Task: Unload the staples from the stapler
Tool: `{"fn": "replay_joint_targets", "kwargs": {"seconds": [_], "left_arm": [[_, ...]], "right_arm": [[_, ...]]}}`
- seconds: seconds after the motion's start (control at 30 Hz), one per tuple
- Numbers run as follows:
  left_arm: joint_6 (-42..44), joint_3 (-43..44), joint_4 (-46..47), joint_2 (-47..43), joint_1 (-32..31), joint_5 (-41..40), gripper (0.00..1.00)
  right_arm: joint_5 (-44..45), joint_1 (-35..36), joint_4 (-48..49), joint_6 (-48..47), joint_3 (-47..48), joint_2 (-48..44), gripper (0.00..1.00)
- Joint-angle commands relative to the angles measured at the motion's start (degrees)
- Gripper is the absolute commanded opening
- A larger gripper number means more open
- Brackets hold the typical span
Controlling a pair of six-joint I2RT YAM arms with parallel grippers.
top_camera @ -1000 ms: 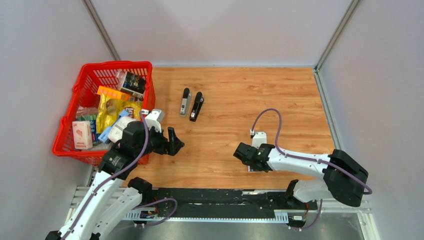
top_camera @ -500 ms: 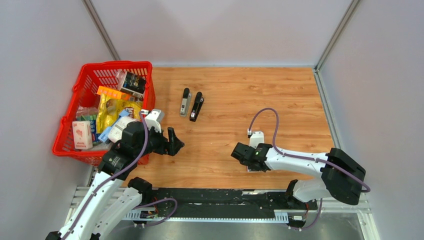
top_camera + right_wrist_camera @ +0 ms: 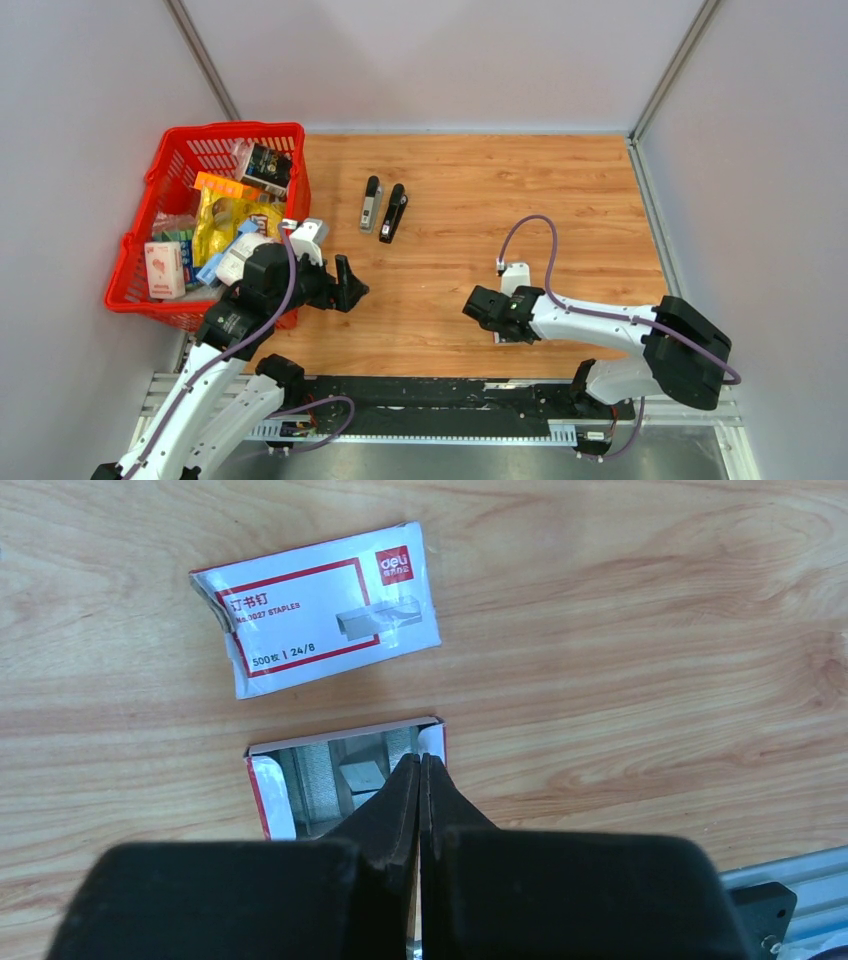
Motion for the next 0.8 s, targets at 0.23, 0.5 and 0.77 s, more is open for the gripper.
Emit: {"fn": "replay_joint_targets", "kwargs": {"seconds": [0.23, 0.5, 0.77], "left_arm": [[0.00, -0.11, 1.68, -0.25, 0.19, 0.82, 0.95], [0.00, -0.20, 1.68, 0.01, 0.19, 0.74, 0.95], [0.00, -0.11, 1.68, -0.07, 0.19, 0.65, 0.95]], "right_arm": [[3.96, 0.33, -4.21, 3.02, 0.71, -5.10, 0.22], [1.76, -0.20, -1.13, 2.33, -1.85, -8.09, 0.40], [0.71, -0.11, -0.69, 2.06, -1.76, -6.77, 0.43]]}}
